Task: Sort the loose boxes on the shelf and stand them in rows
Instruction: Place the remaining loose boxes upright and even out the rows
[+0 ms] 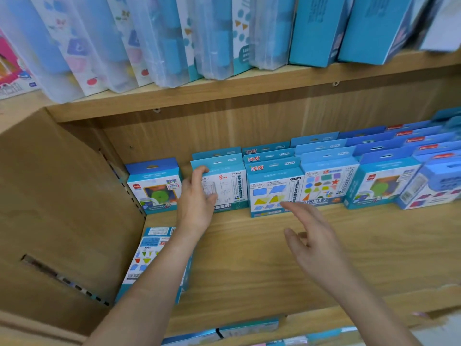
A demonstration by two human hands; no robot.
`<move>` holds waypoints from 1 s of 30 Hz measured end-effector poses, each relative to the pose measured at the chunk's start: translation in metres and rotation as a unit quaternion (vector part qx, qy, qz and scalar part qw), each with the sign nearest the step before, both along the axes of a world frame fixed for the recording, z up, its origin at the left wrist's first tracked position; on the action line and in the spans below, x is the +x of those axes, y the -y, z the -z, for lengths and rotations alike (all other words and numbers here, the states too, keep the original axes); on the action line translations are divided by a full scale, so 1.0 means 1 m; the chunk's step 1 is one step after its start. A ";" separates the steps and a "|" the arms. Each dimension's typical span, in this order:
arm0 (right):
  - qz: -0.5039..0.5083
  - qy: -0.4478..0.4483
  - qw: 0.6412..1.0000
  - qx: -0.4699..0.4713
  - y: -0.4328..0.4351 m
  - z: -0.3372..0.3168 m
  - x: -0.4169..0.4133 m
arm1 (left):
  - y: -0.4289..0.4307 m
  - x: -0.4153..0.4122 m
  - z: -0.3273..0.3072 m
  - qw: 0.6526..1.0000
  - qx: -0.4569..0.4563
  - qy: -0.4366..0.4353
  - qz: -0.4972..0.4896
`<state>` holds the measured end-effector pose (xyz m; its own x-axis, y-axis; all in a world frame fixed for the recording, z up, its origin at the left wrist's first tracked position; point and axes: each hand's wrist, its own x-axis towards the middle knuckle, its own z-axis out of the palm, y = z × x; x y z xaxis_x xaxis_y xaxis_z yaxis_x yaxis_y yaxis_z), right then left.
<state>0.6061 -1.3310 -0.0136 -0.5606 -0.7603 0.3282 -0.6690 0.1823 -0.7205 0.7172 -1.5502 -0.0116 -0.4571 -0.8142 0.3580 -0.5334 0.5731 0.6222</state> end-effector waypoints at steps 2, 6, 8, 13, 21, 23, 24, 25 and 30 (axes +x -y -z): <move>0.007 -0.076 0.997 0.030 0.008 -0.011 -0.007 | 0.000 -0.003 -0.002 0.999 0.004 0.041 -0.012; -0.002 -0.184 0.977 0.109 0.028 -0.027 -0.016 | -0.001 -0.008 -0.002 0.994 -0.036 0.101 -0.036; -0.005 -0.219 0.964 0.147 0.036 -0.029 -0.017 | 0.000 -0.007 -0.003 0.990 -0.049 0.126 -0.039; -0.001 -0.227 0.949 0.218 0.050 -0.026 -0.019 | 0.004 -0.003 -0.009 0.985 -0.057 0.158 -0.036; 0.031 -0.244 0.947 0.207 0.056 -0.022 -0.020 | 0.000 0.029 -0.017 0.988 -0.069 0.126 0.048; 0.034 -0.234 0.951 0.197 0.056 -0.021 -0.020 | -0.003 0.046 -0.018 0.990 -0.084 0.110 0.028; 0.035 -0.227 0.955 0.189 0.056 -0.021 -0.019 | -0.003 0.056 -0.018 0.990 -0.089 0.111 0.009; 0.039 -0.220 0.959 0.174 0.056 -0.020 -0.018 | 0.000 0.064 -0.017 0.989 -0.090 0.114 -0.011; 0.061 -0.194 0.979 0.027 0.059 -0.009 -0.011 | 0.020 0.084 -0.021 0.981 -0.094 0.148 -0.078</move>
<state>0.5950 -1.3898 -0.0047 -0.4893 -0.7175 0.4958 -0.8613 0.3082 -0.4040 0.8012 -1.5702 0.0090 -0.4395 -0.8142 0.3794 -0.7645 0.5608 0.3178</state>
